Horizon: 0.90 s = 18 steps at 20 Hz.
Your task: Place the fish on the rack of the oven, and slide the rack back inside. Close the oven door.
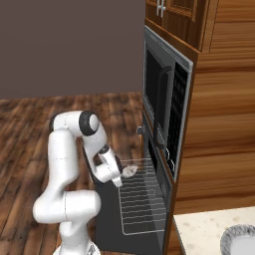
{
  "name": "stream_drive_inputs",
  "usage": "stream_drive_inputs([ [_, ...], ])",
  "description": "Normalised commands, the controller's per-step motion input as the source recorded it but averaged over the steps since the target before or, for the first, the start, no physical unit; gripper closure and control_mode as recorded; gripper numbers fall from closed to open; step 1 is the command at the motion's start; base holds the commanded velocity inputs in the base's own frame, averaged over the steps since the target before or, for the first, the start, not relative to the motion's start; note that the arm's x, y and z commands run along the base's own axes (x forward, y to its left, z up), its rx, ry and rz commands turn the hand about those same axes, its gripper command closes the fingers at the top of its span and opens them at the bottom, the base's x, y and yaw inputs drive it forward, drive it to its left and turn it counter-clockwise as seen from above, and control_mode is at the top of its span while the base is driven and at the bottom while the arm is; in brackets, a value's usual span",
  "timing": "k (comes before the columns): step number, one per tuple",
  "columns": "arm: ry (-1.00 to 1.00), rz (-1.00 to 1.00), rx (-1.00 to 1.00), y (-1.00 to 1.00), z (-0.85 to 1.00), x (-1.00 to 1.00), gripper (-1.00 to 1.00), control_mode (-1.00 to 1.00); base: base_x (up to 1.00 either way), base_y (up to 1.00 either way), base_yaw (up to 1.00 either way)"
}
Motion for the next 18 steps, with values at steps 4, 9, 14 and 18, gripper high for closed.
stream_drive_inputs([
  [4,0.0,-0.05,0.0,-0.21,-0.18,0.21,1.0,-1.0,0.0,0.0,0.0],
  [9,0.0,-0.04,0.0,-0.34,-0.1,0.2,1.0,-1.0,0.0,0.0,0.0],
  [14,0.0,-0.01,0.0,-0.56,0.0,0.22,1.0,-1.0,0.0,0.0,0.0],
  [18,0.0,0.0,0.01,-0.73,0.0,0.21,1.0,-1.0,0.0,0.0,0.0],
])
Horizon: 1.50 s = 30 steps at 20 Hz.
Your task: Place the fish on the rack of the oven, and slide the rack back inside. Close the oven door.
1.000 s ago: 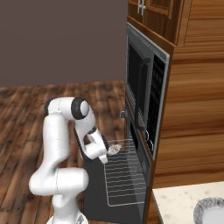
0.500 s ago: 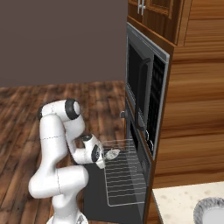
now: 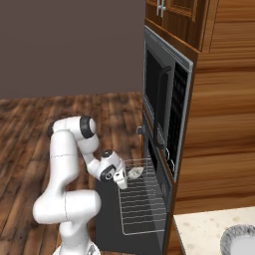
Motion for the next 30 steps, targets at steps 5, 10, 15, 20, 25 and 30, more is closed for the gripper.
stream_drive_inputs([
  [5,0.0,0.0,0.0,-0.58,-0.07,0.24,1.0,-1.0,0.0,0.0,0.0],
  [10,0.0,0.0,0.0,-0.08,-0.42,0.34,1.0,-1.0,0.0,0.0,0.0],
  [15,0.0,0.0,0.0,-0.01,-0.52,0.32,1.0,-1.0,0.0,0.0,0.0],
  [20,0.0,0.0,0.0,-0.06,-0.35,0.19,1.0,-1.0,0.0,0.0,0.0],
  [25,-0.11,0.0,-0.08,0.32,-0.26,-0.51,-1.0,-1.0,0.0,0.0,0.0],
  [30,-0.18,0.0,-0.15,0.82,-0.21,-0.98,-1.0,-1.0,0.0,0.0,0.0],
])
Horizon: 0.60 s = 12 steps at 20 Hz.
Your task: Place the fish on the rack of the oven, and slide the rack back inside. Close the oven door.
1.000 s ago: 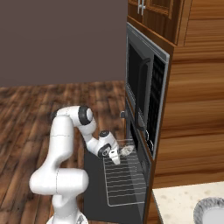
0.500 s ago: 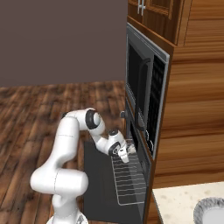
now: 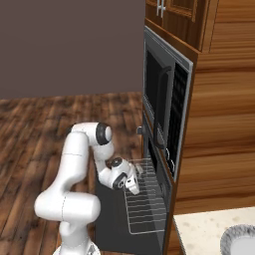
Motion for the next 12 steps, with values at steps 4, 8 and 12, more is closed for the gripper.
stream_drive_inputs([
  [4,-0.1,0.0,-0.03,0.22,0.49,-0.48,-1.0,-1.0,0.0,0.0,0.0],
  [8,-0.09,0.0,0.0,0.0,1.0,-0.27,-1.0,-1.0,0.0,0.0,0.0],
  [12,-0.04,0.0,-0.03,0.17,1.0,-0.49,-1.0,-1.0,0.0,0.0,0.0],
])
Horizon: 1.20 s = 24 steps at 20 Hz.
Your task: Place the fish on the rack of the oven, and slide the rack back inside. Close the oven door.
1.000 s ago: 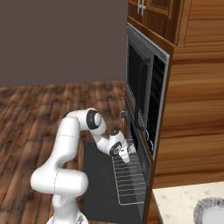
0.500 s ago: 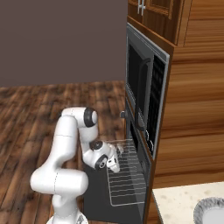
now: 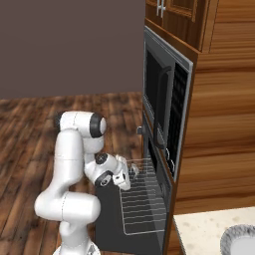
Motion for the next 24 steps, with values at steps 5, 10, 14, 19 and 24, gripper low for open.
stream_drive_inputs([
  [5,0.0,0.0,-0.08,0.53,0.84,-0.7,-1.0,-1.0,0.0,0.0,0.0],
  [10,0.0,0.01,-0.09,0.91,0.56,-0.5,-1.0,-1.0,0.0,0.0,0.0],
  [14,0.0,0.0,-0.03,0.82,0.17,-0.1,-1.0,-1.0,0.0,0.0,0.0],
  [19,0.0,0.0,-0.01,0.57,0.0,0.0,-1.0,-1.0,0.0,0.0,0.0],
  [24,0.02,-0.01,0.0,0.59,-0.13,0.05,-1.0,-1.0,0.0,0.0,0.0],
])
